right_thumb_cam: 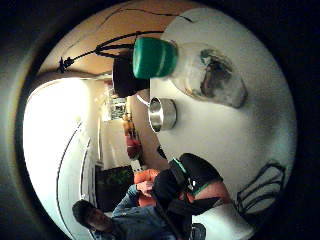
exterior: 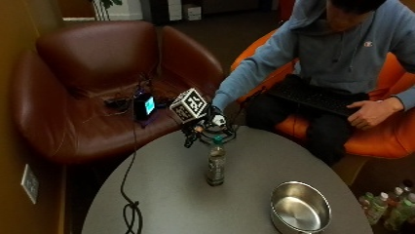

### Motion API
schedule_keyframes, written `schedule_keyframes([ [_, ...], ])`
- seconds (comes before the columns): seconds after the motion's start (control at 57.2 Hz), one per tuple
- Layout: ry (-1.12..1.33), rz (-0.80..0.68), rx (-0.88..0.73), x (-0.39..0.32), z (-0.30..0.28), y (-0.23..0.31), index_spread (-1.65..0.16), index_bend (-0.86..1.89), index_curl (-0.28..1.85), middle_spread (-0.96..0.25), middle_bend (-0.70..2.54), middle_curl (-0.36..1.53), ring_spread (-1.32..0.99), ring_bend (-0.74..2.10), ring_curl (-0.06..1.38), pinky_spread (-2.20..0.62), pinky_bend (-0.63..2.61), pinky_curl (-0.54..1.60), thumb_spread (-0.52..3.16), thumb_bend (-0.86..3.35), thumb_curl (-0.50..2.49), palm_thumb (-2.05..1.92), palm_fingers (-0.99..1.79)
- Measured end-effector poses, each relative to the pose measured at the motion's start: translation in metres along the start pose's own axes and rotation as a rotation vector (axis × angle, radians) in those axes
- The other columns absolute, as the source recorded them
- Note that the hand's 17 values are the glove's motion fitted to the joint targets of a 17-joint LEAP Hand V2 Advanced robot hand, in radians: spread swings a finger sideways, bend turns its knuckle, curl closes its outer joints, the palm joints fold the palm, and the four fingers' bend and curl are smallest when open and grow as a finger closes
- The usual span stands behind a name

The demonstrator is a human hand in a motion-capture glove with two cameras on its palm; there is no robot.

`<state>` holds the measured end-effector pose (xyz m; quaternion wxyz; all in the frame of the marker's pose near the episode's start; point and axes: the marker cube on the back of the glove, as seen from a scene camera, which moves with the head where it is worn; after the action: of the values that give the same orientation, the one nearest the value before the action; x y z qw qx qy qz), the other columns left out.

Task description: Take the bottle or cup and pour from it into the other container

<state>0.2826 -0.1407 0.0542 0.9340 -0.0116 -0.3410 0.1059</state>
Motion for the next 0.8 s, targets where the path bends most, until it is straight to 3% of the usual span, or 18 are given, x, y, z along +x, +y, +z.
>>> schedule_keyframes([
  [0.052,0.014,-0.087,-0.014,-0.001,-0.001,-0.015,-0.41,0.12,0.15,-0.16,0.18,0.31,-0.08,0.47,0.3,0.21,0.6,0.36,0.89,-0.04,0.34,0.58,-0.04],
  [0.42,-0.324,-0.161,-0.036,-0.005,0.041,-0.053,-0.43,0.09,0.13,-0.16,0.18,0.29,-0.08,0.5,0.3,0.2,0.64,0.36,0.8,-0.03,0.33,0.53,-0.03],
  [0.577,-0.492,-0.17,0.033,-0.026,0.055,-0.074,-0.43,0.18,0.16,-0.07,0.18,0.29,0.0,0.54,0.3,0.24,0.7,0.36,0.77,-0.02,0.34,0.61,0.25],
  [0.717,-0.58,-0.158,0.128,-0.077,0.048,-0.102,-0.35,0.44,0.29,-0.09,0.32,0.34,-0.05,0.42,0.27,0.22,0.41,0.29,0.75,0.05,0.41,0.84,0.7],
  [0.804,-0.609,-0.142,0.189,-0.082,0.053,-0.104,-0.29,0.38,0.32,-0.09,0.44,0.39,-0.12,0.43,0.28,0.13,0.27,0.26,0.69,0.04,0.46,0.92,0.92],
])
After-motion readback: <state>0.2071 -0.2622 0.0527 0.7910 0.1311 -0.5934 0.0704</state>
